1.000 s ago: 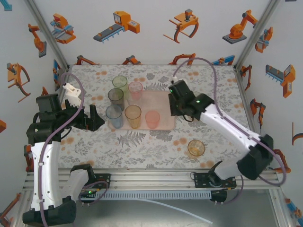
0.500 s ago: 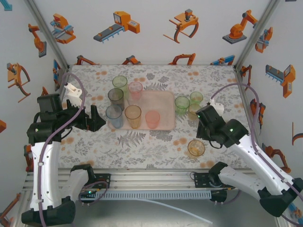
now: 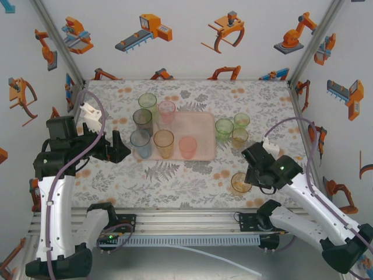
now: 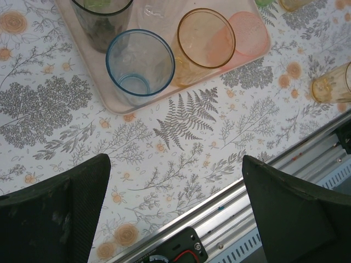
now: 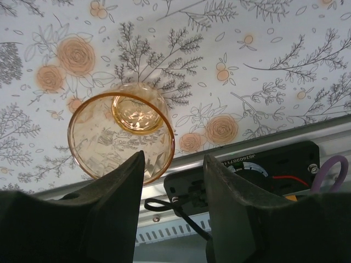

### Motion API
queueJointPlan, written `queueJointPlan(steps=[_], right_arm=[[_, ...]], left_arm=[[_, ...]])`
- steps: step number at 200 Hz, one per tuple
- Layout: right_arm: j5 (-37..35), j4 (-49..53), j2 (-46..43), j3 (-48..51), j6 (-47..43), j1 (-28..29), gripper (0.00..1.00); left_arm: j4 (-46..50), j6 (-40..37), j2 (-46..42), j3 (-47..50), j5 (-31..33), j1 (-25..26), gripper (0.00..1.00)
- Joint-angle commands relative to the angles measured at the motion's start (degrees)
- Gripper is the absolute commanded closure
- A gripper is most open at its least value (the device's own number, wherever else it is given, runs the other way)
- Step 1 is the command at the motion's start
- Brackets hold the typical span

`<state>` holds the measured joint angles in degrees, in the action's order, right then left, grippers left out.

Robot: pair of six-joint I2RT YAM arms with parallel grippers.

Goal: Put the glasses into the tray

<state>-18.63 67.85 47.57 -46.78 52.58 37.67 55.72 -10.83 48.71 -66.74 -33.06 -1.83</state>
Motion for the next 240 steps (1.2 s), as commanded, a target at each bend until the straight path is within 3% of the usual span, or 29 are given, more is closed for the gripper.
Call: queueJointPlan(steps=[1, 76, 188, 240], right_arm=[[0.97, -0.75, -0.44, 1.88, 2.76, -0.19, 0.54], [3.86, -7.32, 1.54, 6.5, 2.51, -0.17, 0.6], [3.54, -11.55, 5.29, 7.54, 0.29, -0.17, 0.78], [2.71, -11.85, 5.88, 6.64, -0.47, -0.2, 0.92]], left_arm=[[-0.1, -0.27, -0.62, -0.88, -1.13, 0.41, 0.03], [-0.11, -0.16, -0.54, -0.67, -1.04, 0.59, 0.03], [-0.03, -0.09, -0.39, -0.59, -1.05, 0.64, 0.03], [0.0, -0.09, -0.39, -0.77, -1.04, 0.68, 0.03]])
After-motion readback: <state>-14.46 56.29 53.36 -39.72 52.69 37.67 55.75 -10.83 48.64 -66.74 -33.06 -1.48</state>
